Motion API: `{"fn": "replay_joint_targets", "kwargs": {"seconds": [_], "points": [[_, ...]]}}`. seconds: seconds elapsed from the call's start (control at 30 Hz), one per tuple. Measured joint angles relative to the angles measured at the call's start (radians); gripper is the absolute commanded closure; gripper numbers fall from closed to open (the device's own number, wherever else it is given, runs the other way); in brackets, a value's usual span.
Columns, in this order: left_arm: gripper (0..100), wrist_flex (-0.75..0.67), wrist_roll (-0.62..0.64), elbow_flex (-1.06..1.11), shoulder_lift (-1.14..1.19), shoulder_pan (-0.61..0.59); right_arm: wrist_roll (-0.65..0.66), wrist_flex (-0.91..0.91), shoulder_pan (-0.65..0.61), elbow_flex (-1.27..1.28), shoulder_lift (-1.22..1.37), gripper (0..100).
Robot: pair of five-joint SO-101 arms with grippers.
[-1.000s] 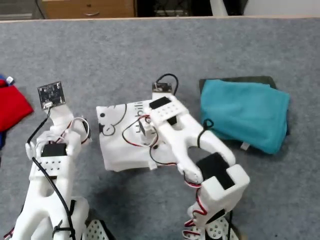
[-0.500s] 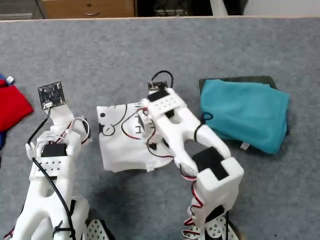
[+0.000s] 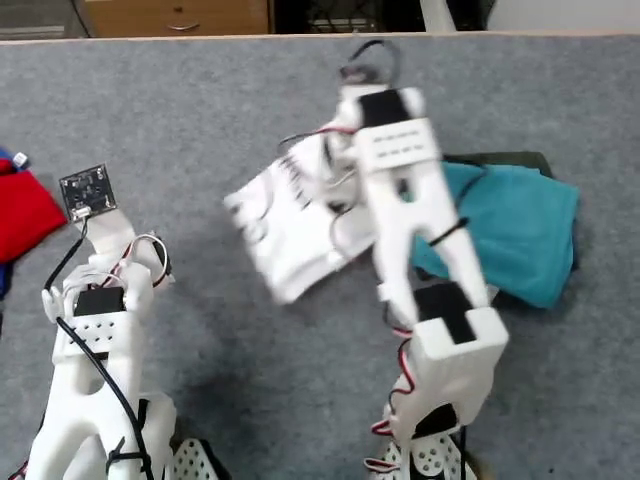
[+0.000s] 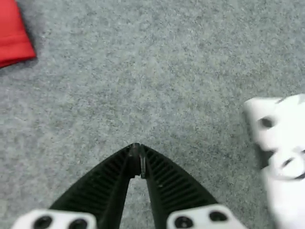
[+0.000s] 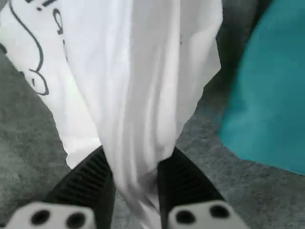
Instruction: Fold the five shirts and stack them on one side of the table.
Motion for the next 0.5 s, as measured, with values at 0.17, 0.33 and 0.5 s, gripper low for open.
{"fn": "replay_joint_targets", "kwargs": {"seconds": [0.17,0.33,0.5], "points": [[97,0.000,0.002,0.000,0.000,0.000,0.110,0.002,0.206,-0.048,0.000,98.5],[97,0.000,0.002,0.000,0.000,0.000,0.241,0.002,0.433,-0.110,0.000,98.5],[97,0.000,0.002,0.000,0.000,0.000,0.316,0.002,0.638,-0.141,0.000,98.4]]}}
